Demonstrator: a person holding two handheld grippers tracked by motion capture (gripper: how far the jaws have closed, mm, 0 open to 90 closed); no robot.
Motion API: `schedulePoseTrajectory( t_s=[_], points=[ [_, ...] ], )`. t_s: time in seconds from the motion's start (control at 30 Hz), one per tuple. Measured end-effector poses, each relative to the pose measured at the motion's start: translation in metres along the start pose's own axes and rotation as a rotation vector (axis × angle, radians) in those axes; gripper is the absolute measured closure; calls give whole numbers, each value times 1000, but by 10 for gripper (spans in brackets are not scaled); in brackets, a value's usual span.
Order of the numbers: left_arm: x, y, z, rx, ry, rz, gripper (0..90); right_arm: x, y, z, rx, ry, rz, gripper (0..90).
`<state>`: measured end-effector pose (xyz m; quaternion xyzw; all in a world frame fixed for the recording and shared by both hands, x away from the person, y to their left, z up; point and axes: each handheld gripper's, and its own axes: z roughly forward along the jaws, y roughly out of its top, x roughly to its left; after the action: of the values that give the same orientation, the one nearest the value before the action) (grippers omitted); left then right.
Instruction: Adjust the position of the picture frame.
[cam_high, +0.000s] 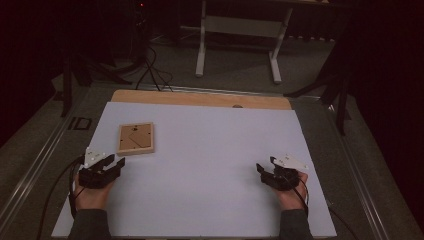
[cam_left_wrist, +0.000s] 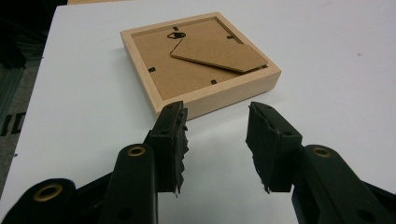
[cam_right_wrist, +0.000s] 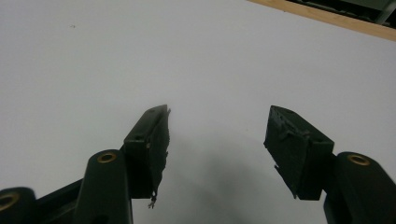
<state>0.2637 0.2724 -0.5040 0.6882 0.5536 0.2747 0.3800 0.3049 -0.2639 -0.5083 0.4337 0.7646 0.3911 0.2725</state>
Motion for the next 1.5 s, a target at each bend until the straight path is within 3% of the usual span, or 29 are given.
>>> schedulePoseTrajectory(
  t_s=[0.2,0.37,0.47,0.6,0.77,0.9,1.1,1.23,1.5],
  points=[
    [1,1,3,10,-2,-20,556,-2,0,-3,-14,-1,12,403],
    [-1,3,6,24,2,-8,551,0,0,-3,-15,-1,2,419],
    [2,4,7,19,2,-34,549,1,1,-4,-18,-11,-18,421],
    [9,6,7,19,1,-81,553,-2,0,-5,-25,-13,-6,421],
    [16,16,8,18,17,-78,549,-3,0,-7,-35,-18,-2,422],
    [23,29,11,1,17,-98,545,-3,0,-7,-38,-21,-3,421],
    [27,33,25,6,26,-126,542,-3,0,-8,-39,-23,3,411],
    [26,34,39,40,57,-107,556,-2,0,-8,-39,-22,-4,414],
    [31,31,55,69,67,-126,587,-2,0,-7,-31,-13,-8,401]
  ],
)
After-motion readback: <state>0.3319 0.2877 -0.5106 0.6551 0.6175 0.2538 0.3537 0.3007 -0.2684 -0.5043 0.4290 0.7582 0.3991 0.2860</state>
